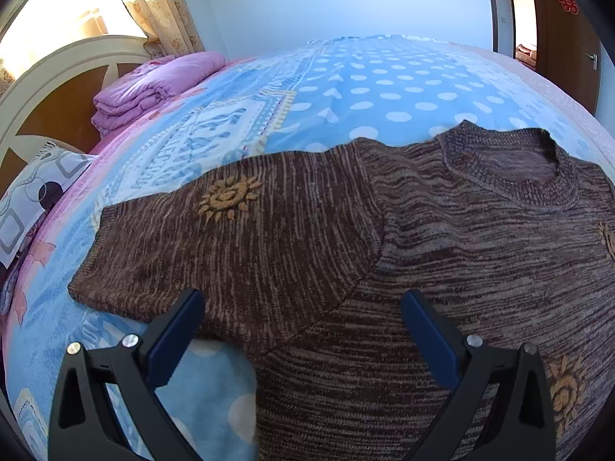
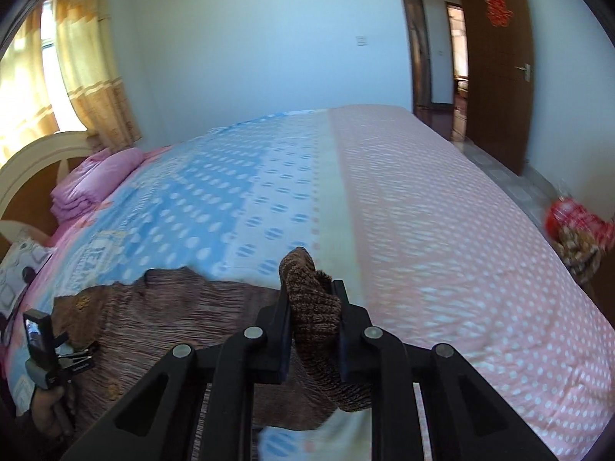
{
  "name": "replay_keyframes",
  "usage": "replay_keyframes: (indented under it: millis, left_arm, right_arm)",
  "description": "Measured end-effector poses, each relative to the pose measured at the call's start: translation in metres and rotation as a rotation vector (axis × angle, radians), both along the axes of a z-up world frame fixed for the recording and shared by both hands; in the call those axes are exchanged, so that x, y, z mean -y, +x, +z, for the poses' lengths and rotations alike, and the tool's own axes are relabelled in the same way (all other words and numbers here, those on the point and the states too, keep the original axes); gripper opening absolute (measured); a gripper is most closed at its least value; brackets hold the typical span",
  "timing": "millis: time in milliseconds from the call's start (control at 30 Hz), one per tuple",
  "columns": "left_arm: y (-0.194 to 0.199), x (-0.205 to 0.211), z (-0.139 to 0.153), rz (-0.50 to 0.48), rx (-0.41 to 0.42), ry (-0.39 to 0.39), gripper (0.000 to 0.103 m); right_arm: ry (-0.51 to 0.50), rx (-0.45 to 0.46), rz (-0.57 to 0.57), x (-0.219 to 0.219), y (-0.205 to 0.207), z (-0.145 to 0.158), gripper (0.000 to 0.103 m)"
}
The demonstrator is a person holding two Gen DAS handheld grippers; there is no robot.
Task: Fold small clothes
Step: 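Fold the held sleeve across the sweater body with the right gripper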
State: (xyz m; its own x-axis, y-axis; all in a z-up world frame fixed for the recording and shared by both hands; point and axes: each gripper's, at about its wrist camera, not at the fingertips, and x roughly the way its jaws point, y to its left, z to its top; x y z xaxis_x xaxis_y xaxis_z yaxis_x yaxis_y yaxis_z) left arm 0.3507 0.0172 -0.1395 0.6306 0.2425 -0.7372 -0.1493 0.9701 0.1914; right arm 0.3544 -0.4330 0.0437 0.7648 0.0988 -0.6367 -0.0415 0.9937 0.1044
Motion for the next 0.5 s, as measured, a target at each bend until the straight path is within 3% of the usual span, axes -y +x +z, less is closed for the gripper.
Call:
replay_keyframes:
  millis: [200,267,333,367,400,433,500]
  left_arm:
    - [0.003,-0.001,-0.004,0.0,-0.02,-0.011,0.103]
    - [0.003,0.0,-0.004,-0.004,-0.018,-0.008,0.103]
    - [0.003,-0.001,-0.004,-0.005,-0.017,-0.015,0.103]
    - [0.003,-0.002,-0.004,-0.007,-0.019,-0.021,0.103]
    - [0.003,-0.004,-0.005,-0.008,-0.021,-0.033,0.103]
    - [0.003,-0.005,-0.004,-0.009,-0.023,-0.043,0.103]
    - [0.003,-0.008,-0.004,-0.025,-0.031,-0.071,0.103]
  right_arm:
    - [-0.044,-0.028,0.111,-0.087,0.021,-0.014,0.019]
    - [-0.002,-0.044,0.164,-0.113,0.026,-0.028,0.019]
    - [0.131,-0.076,0.281,-0.138,0.034,-0.048,0.019]
    - [0.194,-0.112,0.341,-0.15,0.036,-0.059,0.03]
    - [0.211,-0.146,0.36,-0.16,0.036,-0.07,0.063]
    - [0.201,-0.165,0.365,-0.168,0.034,-0.079,0.078]
    - [0.164,-0.17,0.403,-0.178,0.019,-0.09,0.084]
